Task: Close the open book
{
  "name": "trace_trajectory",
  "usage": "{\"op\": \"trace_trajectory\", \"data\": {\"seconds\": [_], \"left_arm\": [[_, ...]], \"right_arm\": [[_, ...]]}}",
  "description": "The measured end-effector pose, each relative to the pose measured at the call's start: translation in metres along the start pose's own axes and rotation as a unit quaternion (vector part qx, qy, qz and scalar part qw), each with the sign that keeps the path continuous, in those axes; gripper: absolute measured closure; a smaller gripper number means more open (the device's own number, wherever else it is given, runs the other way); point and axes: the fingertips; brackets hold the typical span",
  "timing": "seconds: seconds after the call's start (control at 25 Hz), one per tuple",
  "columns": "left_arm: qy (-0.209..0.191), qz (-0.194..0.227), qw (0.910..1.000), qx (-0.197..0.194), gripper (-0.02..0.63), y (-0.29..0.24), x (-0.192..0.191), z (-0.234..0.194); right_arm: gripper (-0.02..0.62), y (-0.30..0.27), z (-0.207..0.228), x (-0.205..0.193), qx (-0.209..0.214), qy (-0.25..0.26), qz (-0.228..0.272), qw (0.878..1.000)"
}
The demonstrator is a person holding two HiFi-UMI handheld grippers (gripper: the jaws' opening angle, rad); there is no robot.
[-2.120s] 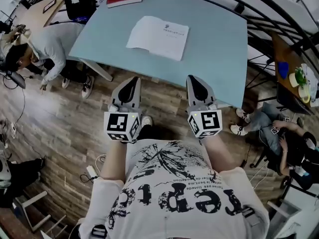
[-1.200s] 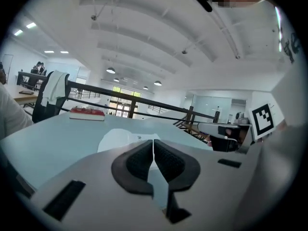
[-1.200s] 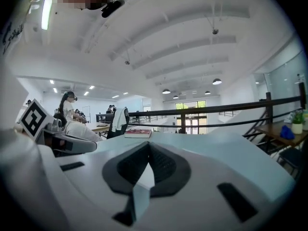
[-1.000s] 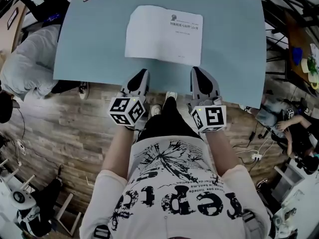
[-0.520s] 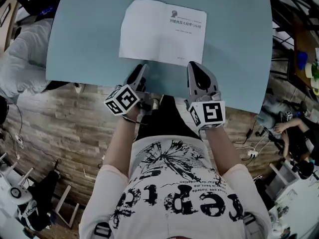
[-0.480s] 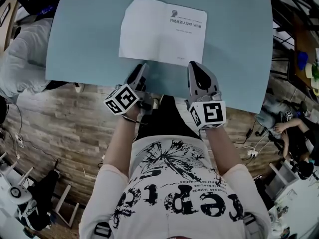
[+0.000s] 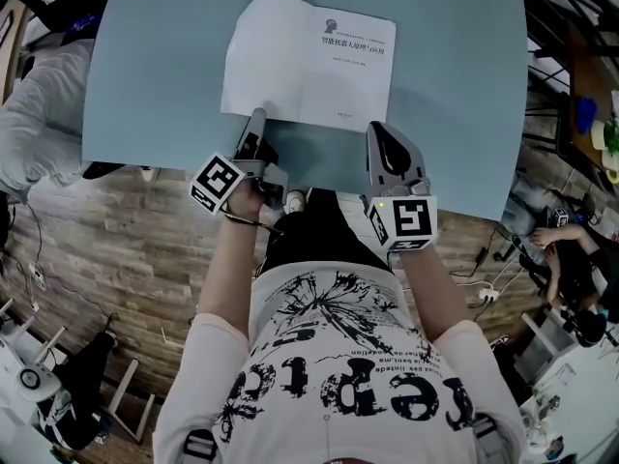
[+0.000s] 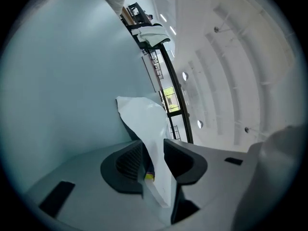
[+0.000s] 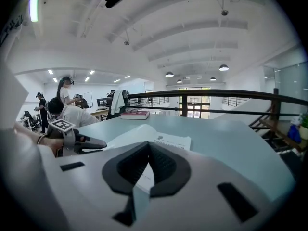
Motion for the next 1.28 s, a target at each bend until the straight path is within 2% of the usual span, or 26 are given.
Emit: {"op": "trace_trajectory", "data": {"seconds": [0.12, 0.24, 0.36, 0.48, 0.64, 0.84, 1.0, 1.12, 1.28], "left_arm": [[0.03, 0.007, 0.9995, 0.0, 0.473, -0.003, 0.004, -0.007], [0.043, 0.012, 0.999, 0.003, 0.559, -0.003, 0.005, -0.012], [0.053, 0.014, 0.9984, -0.013, 0.578, 0.0, 0.005, -0.008], [0.043, 0.007, 0.9984, -0.036, 0.584, 0.002, 0.002, 0.004], [-0.015, -0.01, 0.9991, -0.038, 0.588, 0.007, -0.004, 0.019], [-0.082, -0.034, 0.995, -0.045, 0.588, 0.012, -0.022, 0.041], [-0.162, -0.06, 0.9839, -0.046, 0.588, 0.011, -0.037, 0.058], [-0.192, -0.085, 0.9763, -0.052, 0.587, 0.008, -0.052, 0.065], [-0.26, -0.122, 0.9567, -0.049, 0.586, 0.004, -0.077, 0.07]], "right_arm": [[0.584, 0.0, 0.003, -0.002, -0.002, 0.004, -0.001, 1.0], [0.584, 0.001, 0.005, -0.003, -0.004, 0.005, -0.003, 1.0], [0.584, 0.003, 0.006, -0.003, -0.007, 0.005, -0.004, 1.0], [0.584, 0.005, 0.006, -0.001, -0.009, 0.004, -0.004, 1.0], [0.584, 0.011, 0.004, 0.003, -0.013, 0.004, -0.001, 1.0], [0.584, 0.023, 0.004, 0.006, -0.022, -0.002, 0.0, 1.0], [0.584, 0.03, 0.007, 0.007, -0.028, -0.004, -0.001, 1.0], [0.584, 0.035, 0.013, 0.003, -0.039, -0.011, -0.007, 0.999], [0.584, 0.043, 0.022, -0.003, -0.051, -0.02, -0.012, 0.998]]}}
Point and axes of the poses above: the fingertips, and each gripper's own axes: y backward along the fingers, z to its right, x out of its top, and after that the axes turned 12 degrees about y, right-handed
